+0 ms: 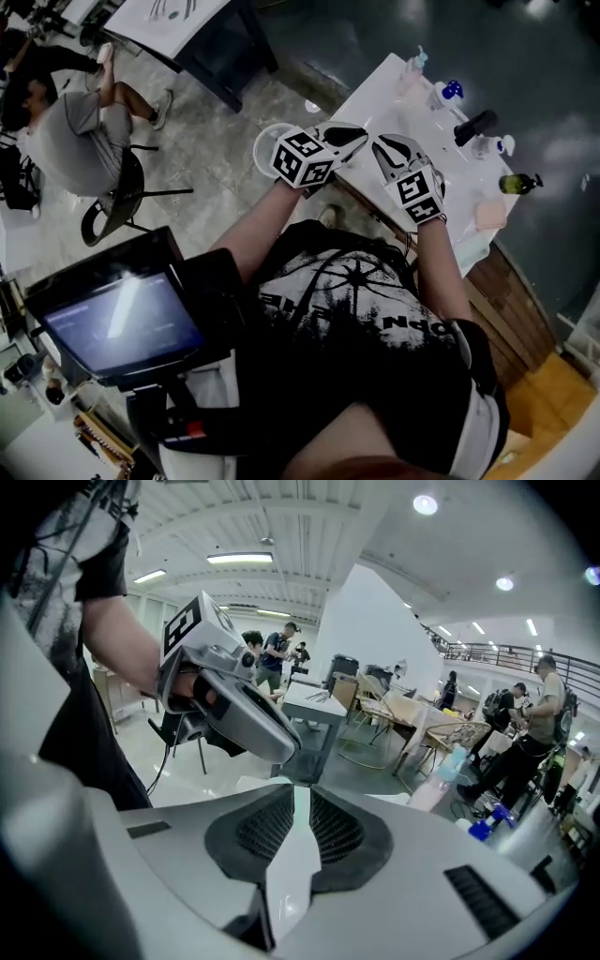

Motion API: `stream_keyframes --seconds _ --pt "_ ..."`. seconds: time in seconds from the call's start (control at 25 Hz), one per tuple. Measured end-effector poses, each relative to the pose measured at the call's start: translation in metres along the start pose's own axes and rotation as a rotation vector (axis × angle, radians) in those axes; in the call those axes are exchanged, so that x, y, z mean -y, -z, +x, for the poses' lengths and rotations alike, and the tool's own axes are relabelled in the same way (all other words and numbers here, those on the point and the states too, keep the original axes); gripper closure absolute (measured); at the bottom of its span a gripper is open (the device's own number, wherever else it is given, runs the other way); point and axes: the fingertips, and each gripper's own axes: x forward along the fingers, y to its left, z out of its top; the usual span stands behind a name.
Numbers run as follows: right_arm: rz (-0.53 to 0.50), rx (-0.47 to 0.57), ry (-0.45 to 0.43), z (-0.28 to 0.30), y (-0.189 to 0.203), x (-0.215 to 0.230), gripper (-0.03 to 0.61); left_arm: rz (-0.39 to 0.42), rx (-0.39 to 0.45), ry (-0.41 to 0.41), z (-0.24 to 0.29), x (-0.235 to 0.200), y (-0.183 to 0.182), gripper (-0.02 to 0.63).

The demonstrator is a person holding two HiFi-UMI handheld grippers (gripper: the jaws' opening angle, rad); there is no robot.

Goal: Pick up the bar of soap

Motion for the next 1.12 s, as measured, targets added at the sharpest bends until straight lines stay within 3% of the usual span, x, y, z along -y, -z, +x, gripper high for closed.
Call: stream_keyframes --seconds 0.44,0.6,1.12 --pt "0.121 0.088 0.226 -0.114 0.017 0.056 0.560 0.133 0.085 0.134 0.053 0.084 -0.060 0.601" --pt "0.152 0.107 0.320 -0.167 0.031 0.075 0.561 0.146 0.109 0.181 0.073 0.115 -0.077 0.601" --pt "0.292 0.117 0.579 -0.306 0.107 0.105 0.563 0.227 0.094 0.342 0.142 0.209 -0.090 0.601"
